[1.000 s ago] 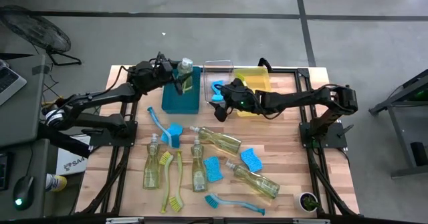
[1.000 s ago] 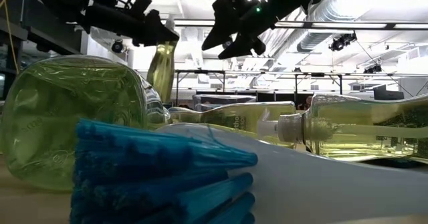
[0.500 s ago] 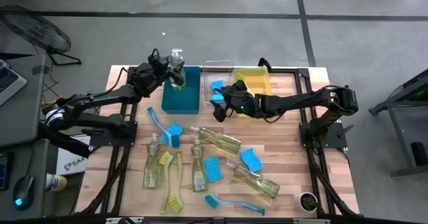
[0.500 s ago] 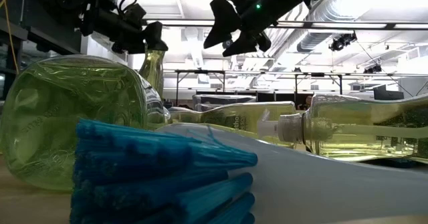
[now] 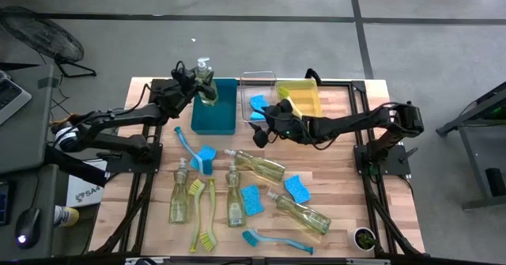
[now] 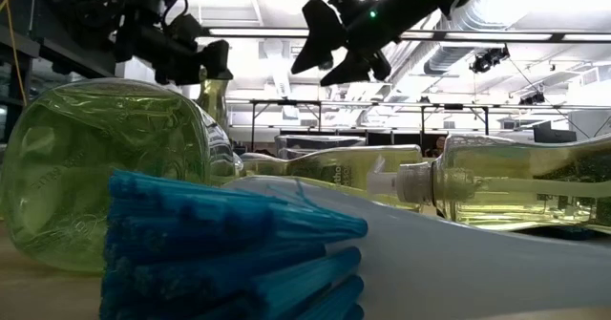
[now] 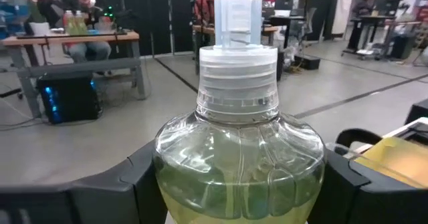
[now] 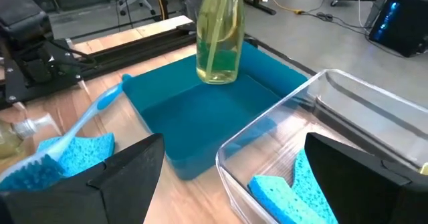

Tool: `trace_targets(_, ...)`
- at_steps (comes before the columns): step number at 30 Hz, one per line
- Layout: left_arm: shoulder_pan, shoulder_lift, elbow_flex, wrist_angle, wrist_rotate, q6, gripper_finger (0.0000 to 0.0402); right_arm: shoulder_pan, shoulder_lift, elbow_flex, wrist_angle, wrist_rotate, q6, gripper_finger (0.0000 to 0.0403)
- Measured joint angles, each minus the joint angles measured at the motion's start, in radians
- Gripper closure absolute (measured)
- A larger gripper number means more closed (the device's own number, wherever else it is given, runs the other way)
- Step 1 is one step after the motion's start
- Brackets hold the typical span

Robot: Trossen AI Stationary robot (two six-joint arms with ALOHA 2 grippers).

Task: Pick & Place Kitchen Sink Supplies
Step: Put the dishwashing liquid into the blue bin

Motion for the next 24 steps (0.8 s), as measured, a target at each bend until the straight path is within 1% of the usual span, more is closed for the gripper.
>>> trace_targets(7, 0.000, 0.094, 0.000, 0.086, -0.036, -0.021, 0.0156, 0.000, 0.000, -0.045, 0.073, -0.007, 0.011, 0.0048)
trace_targets(11, 0.000, 0.137, 0.000, 0.149, -0.080, -0.028, 0.0156, 0.000, 0.000, -0.047, 0.074, -0.007, 0.005, 0.0048)
trace_targets(16, 0.000, 0.188, 0.000, 0.157, -0.145, -0.049, 0.0156, 0.000, 0.000, -0.047, 0.072, -0.007, 0.002, 0.0048)
trace_targets(24, 0.000, 0.264, 0.000, 0.246, -0.226, -0.052, 0.0157, 0.000, 0.000, -0.047, 0.072, -0.005, -0.017, 0.0048)
